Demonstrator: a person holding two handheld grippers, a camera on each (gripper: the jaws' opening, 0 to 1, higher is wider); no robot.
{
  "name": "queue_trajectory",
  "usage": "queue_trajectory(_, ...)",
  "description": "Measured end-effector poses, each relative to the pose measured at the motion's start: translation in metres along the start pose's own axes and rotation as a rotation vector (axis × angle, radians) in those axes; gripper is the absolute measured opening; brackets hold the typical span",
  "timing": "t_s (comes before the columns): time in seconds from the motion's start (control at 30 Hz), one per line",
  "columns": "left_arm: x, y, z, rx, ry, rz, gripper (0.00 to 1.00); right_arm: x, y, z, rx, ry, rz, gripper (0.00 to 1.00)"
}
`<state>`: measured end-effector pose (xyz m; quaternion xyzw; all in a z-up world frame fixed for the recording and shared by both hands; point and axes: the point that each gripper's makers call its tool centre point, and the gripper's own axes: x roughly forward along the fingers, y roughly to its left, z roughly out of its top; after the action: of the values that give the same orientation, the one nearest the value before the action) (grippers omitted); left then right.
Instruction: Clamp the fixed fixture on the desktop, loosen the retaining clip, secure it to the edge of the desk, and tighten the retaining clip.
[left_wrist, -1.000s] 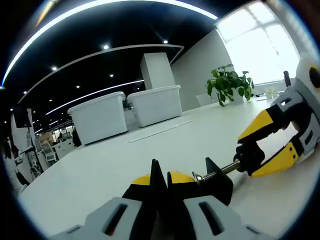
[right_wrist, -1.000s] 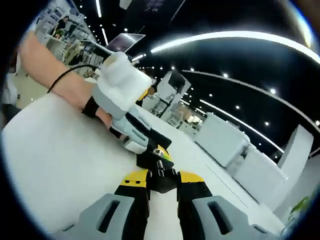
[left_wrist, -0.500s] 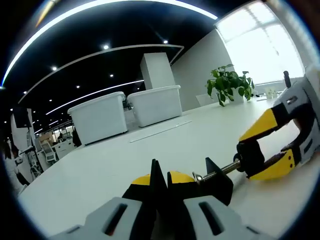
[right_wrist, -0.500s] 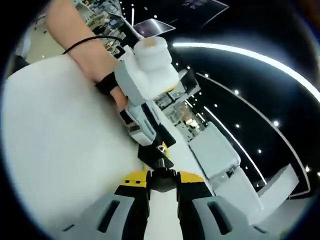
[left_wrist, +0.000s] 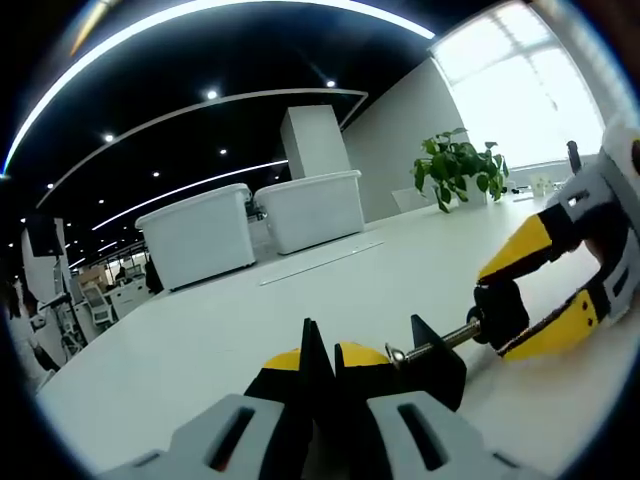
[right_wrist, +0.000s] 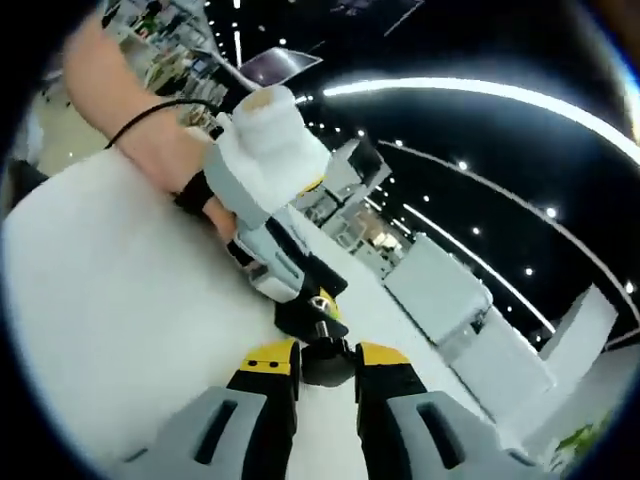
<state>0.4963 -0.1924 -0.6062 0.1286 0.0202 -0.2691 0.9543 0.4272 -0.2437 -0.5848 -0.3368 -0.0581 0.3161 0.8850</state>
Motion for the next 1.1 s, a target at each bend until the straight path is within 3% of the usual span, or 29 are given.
queue_trajectory(0.03, 0.000, 0.000, 0.000, 0.000, 0.000, 0.000, 0.09, -0.001, -0.002, -0.001, 0.043, -0.002, -0.001, 0.24)
queue_trajectory(0.1, 0.000, 0.000, 0.000, 0.000, 0.000, 0.000, 0.09, -0.002, -0.006, -0.004, 0.208, -0.004, 0.002, 0.29)
queue_trajectory(0.2, 0.000, 0.000, 0.000, 0.000, 0.000, 0.000, 0.09, -0.005, -0.013, 0.005, 0.488, -0.082, 0.028, 0.37)
queue_trajectory(0.4, 0.000, 0.000, 0.000, 0.000, 0.000, 0.000, 0.09, -0.011, -0.037, -0.006, 0.781, -0.121, -0.019, 0.35)
queue_trajectory(0.53, 0.000, 0.000, 0.000, -0.001, 0.001, -0.001, 0.09, -0.010, -0.037, -0.006, 0.831, -0.124, -0.008, 0.28)
queue_trajectory(0.67, 0.000, 0.000, 0.000, -0.001, 0.001, 0.000, 0.09, -0.003, -0.031, -0.010, 0.860, -0.098, 0.030, 0.28)
queue_trajectory(0.97, 0.001, -0.001, 0.000, 0.000, -0.001, -0.003, 0.09, 0.004, -0.013, -0.011, 0.809, -0.049, 0.094, 0.29)
queue_trajectory(1.1, 0.001, -0.001, 0.000, 0.000, -0.001, -0.004, 0.09, 0.010, -0.001, -0.017, 0.738, 0.019, 0.110, 0.27)
